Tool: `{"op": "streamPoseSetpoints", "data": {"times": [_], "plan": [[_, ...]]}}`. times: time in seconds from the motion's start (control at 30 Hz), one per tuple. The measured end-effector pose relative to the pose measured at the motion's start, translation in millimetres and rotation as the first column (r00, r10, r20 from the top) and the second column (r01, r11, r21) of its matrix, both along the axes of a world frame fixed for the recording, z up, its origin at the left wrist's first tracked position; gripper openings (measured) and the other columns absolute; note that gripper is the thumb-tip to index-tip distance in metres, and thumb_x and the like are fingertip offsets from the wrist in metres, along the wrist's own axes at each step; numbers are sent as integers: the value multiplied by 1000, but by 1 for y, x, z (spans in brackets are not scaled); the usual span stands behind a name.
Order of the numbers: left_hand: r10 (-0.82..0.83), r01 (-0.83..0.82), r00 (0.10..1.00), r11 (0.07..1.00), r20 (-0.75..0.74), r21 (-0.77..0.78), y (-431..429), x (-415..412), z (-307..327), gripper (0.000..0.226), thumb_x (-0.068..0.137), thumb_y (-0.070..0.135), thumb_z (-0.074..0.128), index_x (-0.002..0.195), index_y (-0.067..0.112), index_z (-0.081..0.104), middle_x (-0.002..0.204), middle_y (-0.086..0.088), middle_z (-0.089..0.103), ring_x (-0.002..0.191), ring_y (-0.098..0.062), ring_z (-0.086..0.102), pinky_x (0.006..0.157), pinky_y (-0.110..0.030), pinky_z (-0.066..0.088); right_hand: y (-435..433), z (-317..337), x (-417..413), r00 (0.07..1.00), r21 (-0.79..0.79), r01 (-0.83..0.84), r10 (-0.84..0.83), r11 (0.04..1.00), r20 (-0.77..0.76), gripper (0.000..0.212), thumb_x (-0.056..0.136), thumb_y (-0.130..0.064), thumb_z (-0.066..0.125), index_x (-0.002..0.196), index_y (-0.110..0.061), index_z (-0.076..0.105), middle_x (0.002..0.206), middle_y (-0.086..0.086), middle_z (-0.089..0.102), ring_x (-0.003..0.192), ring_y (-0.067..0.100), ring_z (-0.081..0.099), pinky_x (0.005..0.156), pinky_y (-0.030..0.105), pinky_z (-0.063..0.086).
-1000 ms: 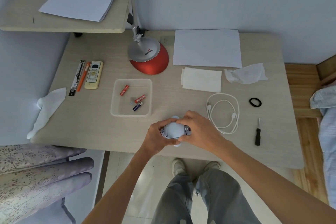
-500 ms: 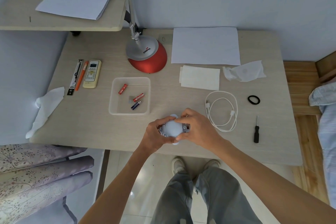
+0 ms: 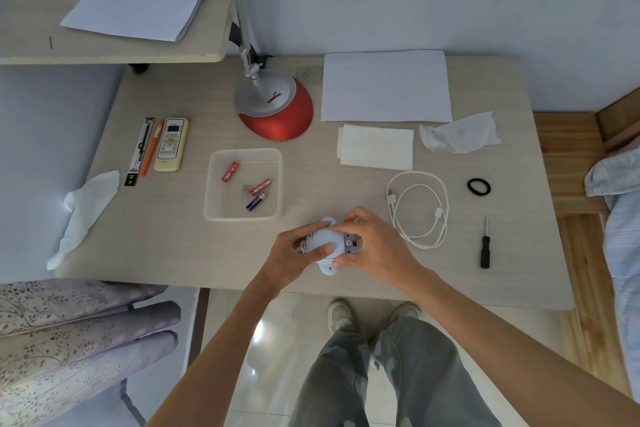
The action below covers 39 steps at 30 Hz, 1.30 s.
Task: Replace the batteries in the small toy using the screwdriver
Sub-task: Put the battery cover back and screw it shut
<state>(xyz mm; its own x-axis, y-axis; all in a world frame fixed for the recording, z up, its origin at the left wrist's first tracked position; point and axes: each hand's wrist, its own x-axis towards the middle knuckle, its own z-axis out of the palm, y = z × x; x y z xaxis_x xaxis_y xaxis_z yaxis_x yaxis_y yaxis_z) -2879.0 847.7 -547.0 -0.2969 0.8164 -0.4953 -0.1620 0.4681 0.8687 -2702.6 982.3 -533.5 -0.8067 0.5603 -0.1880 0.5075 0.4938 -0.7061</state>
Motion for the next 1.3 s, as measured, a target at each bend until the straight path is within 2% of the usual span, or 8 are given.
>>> {"op": "streamPoseSetpoints", "data": {"times": [0.13, 0.27, 0.4, 0.57, 0.77, 0.97, 1.1, 1.3], "plan": [[24, -24, 999, 1000, -49, 0, 1, 2, -3, 48, 86, 22, 90, 133, 24, 77, 123, 7, 79, 113, -14, 74, 93, -28, 63, -2, -4, 9, 1000, 38, 22, -23, 999, 20, 76, 64, -60, 89, 131, -34, 65, 116, -16, 49, 101, 6, 54, 76, 29, 52], [26, -27, 998, 1000, -60, -11, 0, 2, -5, 49, 86, 22, 91, 132, 25, 77, 124, 4, 78, 113, -17, 73, 96, -34, 64, 0, -17, 24, 997, 38, 52, -55, 998, 61, 85, 63, -57, 91, 136, -27, 60, 124, -15, 55, 114, 9, 55, 86, 34, 54], [12, -13, 998, 1000, -68, -14, 0, 2, -4, 49, 86, 22, 91, 133, 24, 77, 124, 5, 78, 112, -16, 73, 96, -35, 64, -2, -20, 22, 996, -17, 67, -66, 998, 66, 81, 68, -48, 92, 139, -26, 60, 125, -13, 67, 108, 10, 63, 92, 38, 55], [4, -5, 997, 1000, -78, -11, -1, 2, -3, 48, 86, 21, 91, 131, 26, 77, 126, 6, 77, 113, -12, 73, 95, -31, 63, -5, -20, 13, 998, -74, 58, -56, 996, 26, 63, 67, -36, 92, 125, -28, 68, 106, -12, 74, 90, 10, 67, 82, 42, 58], [-7, 7, 996, 1000, -88, 0, 0, 0, -1, 47, 86, 16, 91, 131, 23, 77, 125, 6, 77, 109, -7, 73, 87, -23, 61, -1, -23, 15, 998, -322, 42, -53, 946, -25, 61, 65, -31, 94, 122, -30, 71, 102, -8, 78, 91, 10, 74, 83, 44, 62], [-22, 24, 995, 1000, -98, 20, 0, -1, -2, 47, 87, 17, 90, 132, 23, 76, 127, 5, 77, 113, -10, 73, 90, -24, 61, 11, -5, 15, 993, -562, 52, -103, 825, -60, 40, 93, -36, 82, 130, -23, 74, 95, -5, 81, 86, 14, 78, 81, 35, 64], [-15, 18, 996, 1000, -90, 23, 1, 0, -3, 46, 88, 14, 88, 131, 24, 76, 129, 2, 75, 113, -9, 73, 91, -25, 62, 10, -11, 11, 985, -597, 104, -167, 796, -51, 36, 95, -39, 79, 126, -21, 75, 94, 7, 81, 87, 28, 78, 80, 49, 66], [-16, 19, 996, 999, -85, 28, 0, 0, -4, 46, 89, 12, 87, 131, 23, 75, 129, 3, 75, 113, -8, 73, 90, -24, 62, 12, -13, 11, 984, -618, 94, -167, 781, -61, 37, 94, -35, 80, 127, -18, 75, 99, 6, 81, 88, 23, 79, 76, 42, 67]]}}
